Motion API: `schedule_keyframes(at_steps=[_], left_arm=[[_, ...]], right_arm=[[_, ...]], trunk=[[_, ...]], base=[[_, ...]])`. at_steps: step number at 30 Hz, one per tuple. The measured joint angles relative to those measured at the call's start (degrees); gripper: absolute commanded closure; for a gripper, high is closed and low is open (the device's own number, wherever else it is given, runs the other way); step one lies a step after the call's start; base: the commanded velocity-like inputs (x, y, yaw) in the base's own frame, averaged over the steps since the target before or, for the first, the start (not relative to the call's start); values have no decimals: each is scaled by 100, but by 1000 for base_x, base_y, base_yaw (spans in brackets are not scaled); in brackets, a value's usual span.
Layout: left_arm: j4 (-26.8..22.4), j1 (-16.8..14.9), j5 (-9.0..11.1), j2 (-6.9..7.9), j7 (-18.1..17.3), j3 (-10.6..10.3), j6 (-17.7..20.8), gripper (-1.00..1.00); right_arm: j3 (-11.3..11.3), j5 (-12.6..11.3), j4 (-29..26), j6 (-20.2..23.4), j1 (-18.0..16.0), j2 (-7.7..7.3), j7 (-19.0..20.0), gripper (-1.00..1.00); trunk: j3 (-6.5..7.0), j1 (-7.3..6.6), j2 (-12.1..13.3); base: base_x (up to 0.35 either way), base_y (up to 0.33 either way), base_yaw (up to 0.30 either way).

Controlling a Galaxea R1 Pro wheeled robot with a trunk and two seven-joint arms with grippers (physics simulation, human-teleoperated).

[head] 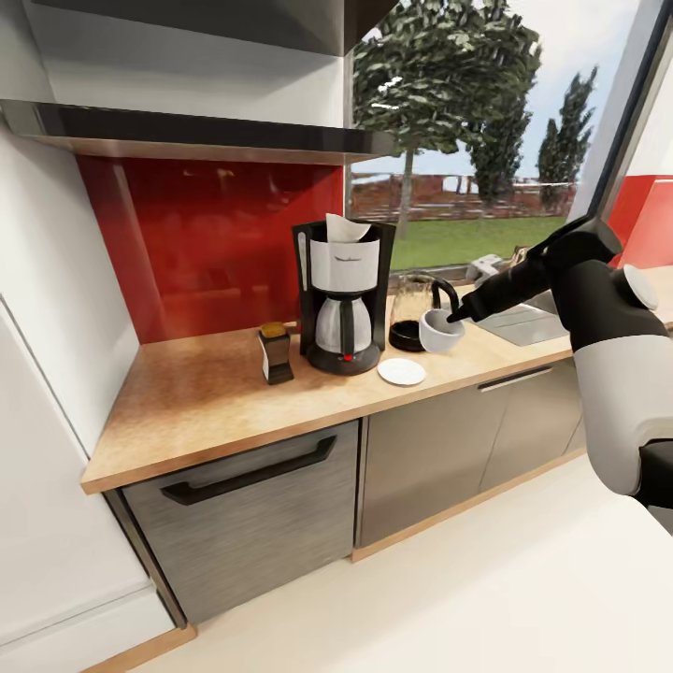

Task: Set up a coffee station on the kitchen countertop: keep the coffee maker on the countertop, move the bottle of coffee from the kitchen shelf to the counter next to the coffee maker, place a paper coffee filter on top of the coffee maker, put the saucer next to the coffee maker with the coffee cup on the saucer, and place the electric kettle next to the coffee maker.

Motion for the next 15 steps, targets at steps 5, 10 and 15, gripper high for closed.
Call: schedule_keyframes(at_steps=[5,10,15], left_arm=[[0,0,0,0,0,-4,-5,-100],[0,0,0,0,0,-3,-5,-100],[0,0,2,0,0,-6,-5,-100]], right_arm=[[26,-428,202,0,0,8,0,100],[31,-442,446,-3,0,9,0,100],[35,-447,531,-7,0,61,1,100]], trunk=[[0,0,0],[0,0,0],[0,0,0]], base=[[0,0,0],[0,0,0],[0,0,0]])
